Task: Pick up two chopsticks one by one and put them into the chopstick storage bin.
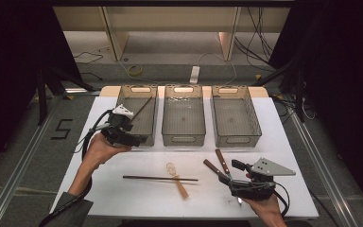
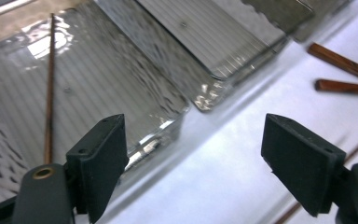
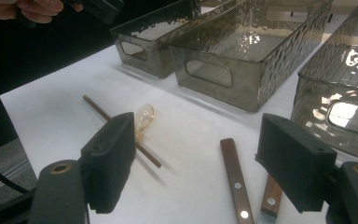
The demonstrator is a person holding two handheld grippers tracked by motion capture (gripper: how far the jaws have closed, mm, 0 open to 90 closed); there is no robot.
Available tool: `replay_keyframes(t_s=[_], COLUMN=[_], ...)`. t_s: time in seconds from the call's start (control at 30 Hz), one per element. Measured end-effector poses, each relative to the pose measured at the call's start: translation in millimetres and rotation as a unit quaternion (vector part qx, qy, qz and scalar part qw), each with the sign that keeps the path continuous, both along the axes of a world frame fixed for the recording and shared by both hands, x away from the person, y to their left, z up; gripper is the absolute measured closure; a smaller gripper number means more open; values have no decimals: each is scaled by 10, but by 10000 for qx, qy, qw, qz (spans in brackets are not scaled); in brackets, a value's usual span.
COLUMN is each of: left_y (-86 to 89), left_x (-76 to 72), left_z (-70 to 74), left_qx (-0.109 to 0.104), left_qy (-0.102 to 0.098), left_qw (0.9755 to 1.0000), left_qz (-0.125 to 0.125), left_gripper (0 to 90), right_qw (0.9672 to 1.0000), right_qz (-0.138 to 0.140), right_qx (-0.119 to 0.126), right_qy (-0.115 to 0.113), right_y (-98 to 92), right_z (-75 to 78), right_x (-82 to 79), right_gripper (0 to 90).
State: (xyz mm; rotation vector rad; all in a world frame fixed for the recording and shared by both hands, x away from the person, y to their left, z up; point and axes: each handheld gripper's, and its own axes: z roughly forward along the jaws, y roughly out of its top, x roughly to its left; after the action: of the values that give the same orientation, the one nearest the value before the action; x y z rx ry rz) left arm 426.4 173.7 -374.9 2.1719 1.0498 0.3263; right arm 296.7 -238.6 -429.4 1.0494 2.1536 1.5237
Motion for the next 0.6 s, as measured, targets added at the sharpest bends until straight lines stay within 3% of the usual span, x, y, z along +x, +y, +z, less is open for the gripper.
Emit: replay_keyframes(t_s=[0.2,0.3,0.5,0.6], left_y=[-131,-197,-331,-384], left_x=[-108,-157,-242,-282], left_z=[-15,-57,-176,-251], left_qx=[333,488,891,1137], left_qy=[149,264,444,575], left_qw=[9986,9966,9906,9856], left_qz=[-387,-616,-939,-1113], left_gripper=[204,204,206,213], right_qw=[10000,10000,10000,10000], right_qz=[-13,-9,-13,-11], right_qx=[-17,-27,-38,-45], right_qy=[-11,-4,-2,0], right_y=[-3,-2,-4,-3], right_z=[4,-1,-3,-1], right_x=[1,2,2,0], right_gripper=[285,285,285,285])
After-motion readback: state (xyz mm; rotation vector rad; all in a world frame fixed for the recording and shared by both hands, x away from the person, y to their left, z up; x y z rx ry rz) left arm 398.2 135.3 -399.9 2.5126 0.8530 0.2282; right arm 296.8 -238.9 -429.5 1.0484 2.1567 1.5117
